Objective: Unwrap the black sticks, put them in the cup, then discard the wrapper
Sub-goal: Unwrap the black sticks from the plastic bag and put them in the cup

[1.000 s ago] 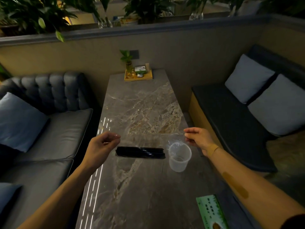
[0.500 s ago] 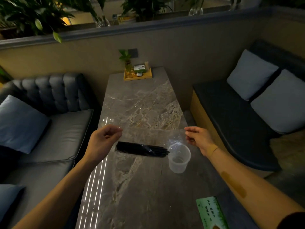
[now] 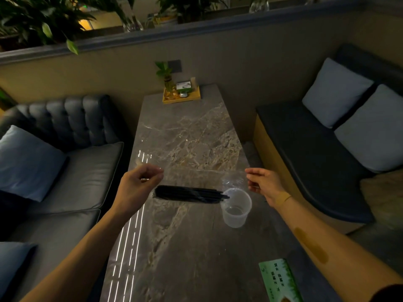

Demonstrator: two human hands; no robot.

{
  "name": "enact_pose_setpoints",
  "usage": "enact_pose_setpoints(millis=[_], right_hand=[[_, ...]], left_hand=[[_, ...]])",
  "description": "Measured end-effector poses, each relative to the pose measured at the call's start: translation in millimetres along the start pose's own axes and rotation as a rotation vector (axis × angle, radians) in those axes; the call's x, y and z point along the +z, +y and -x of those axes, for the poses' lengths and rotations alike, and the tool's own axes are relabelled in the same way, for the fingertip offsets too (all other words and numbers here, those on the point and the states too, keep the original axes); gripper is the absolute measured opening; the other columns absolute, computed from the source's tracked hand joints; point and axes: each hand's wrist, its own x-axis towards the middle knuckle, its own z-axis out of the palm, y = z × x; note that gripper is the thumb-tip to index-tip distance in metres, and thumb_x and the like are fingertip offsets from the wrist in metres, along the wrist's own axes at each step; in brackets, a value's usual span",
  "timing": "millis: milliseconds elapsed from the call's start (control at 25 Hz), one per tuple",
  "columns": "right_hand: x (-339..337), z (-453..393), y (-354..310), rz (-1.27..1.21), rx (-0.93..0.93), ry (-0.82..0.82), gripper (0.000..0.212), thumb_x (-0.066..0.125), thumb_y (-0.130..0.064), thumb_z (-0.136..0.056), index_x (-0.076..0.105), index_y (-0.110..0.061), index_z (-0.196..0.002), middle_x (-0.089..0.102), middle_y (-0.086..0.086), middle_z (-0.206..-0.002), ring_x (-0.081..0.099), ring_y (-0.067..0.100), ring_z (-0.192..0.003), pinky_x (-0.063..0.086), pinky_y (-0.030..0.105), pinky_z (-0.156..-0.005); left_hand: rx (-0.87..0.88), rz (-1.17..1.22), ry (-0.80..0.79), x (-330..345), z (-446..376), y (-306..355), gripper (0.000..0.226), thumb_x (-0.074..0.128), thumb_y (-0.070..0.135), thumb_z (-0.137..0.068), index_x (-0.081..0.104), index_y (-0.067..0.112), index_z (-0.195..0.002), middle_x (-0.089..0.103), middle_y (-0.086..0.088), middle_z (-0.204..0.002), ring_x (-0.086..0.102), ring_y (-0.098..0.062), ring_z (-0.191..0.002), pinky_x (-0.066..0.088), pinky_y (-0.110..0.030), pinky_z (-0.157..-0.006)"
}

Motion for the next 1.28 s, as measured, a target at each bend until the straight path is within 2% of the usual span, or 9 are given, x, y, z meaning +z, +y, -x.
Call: enact_pose_setpoints(millis=[160,600,760,880,1040,1160,1280], right_hand=[[-6.9,-1.8,8.4,-0.025,0.016,0.03,0.019,0.061,-0.002,-0.089,0.071,-0.013,-0.101,0.065,0.006,-0.079,0.059,0.016,-0.07,0.055,0.03,-0.065],[-12.7,4.4,30.9,-0.118,0.131,0.049,0.021,0.055,0.0,-0.092,0.068,-0.01,-0.104,0.064,0.007,-0.081,0.057,0.017,-0.07,0.052,0.029,-0.063],[-14.1,5.8,31.8,-0.148,0.146,0.06,0.021,0.056,0.001,-0.091,0.066,-0.01,-0.105,0.065,0.008,-0.084,0.058,0.018,-0.073,0.05,0.03,-0.065],[-15.7,7.5,33.8,-0.19,0.162,0.061,0.02,0.056,0.001,-0.092,0.065,-0.009,-0.106,0.064,0.009,-0.082,0.057,0.019,-0.07,0.049,0.03,-0.062],[-20.9,7.8,37.3,-0.224,0.196,0.07,0.019,0.056,0.001,-0.091,0.068,-0.014,-0.093,0.066,0.009,-0.083,0.059,0.02,-0.072,0.05,0.032,-0.061],[-25.6,7.4,41.0,-0.248,0.208,0.063,0.018,0.057,0.0,-0.091,0.069,-0.014,-0.094,0.067,0.008,-0.082,0.06,0.019,-0.07,0.05,0.032,-0.06],[-29.1,8.4,42.5,-0.246,0.213,0.055,0.019,0.059,-0.001,-0.09,0.07,-0.017,-0.088,0.068,0.006,-0.079,0.062,0.017,-0.068,0.052,0.029,-0.056]], left_hand=[[0.051,-0.002,-0.011,7.8,-8.0,20.4,0.022,0.075,0.013,-0.081,0.073,0.035,-0.082,0.073,0.009,-0.085,0.063,0.003,-0.072,0.049,-0.008,-0.067],[0.137,-0.055,-0.087,30.3,-22.8,59.9,0.022,0.074,0.018,-0.082,0.07,0.04,-0.08,0.071,0.02,-0.076,0.063,0.003,-0.07,0.048,-0.009,-0.065],[0.153,-0.113,-0.088,38.4,-30.3,71.8,0.02,0.073,0.021,-0.083,0.069,0.041,-0.082,0.075,0.008,-0.088,0.069,-0.007,-0.083,0.055,-0.026,-0.078],[0.17,-0.136,-0.113,43.3,-35.1,81.3,0.022,0.072,0.022,-0.083,0.067,0.043,-0.08,0.075,0.008,-0.089,0.067,-0.005,-0.081,0.054,-0.027,-0.078],[0.223,-0.155,-0.147,53.9,-44.5,96.7,0.026,0.072,0.019,-0.084,0.064,0.043,-0.077,0.075,0.003,-0.091,0.066,-0.004,-0.08,0.052,-0.021,-0.074],[0.238,-0.173,-0.163,63.0,-50.0,106.6,0.023,0.072,0.019,-0.084,0.066,0.041,-0.082,0.075,0.004,-0.089,0.065,0.0,-0.078,0.051,-0.017,-0.072],[0.235,-0.165,-0.168,67.7,-53.6,110.8,0.017,0.072,0.019,-0.084,0.068,0.035,-0.085,0.075,-0.001,-0.091,0.068,-0.012,-0.084,0.053,-0.026,-0.076]])
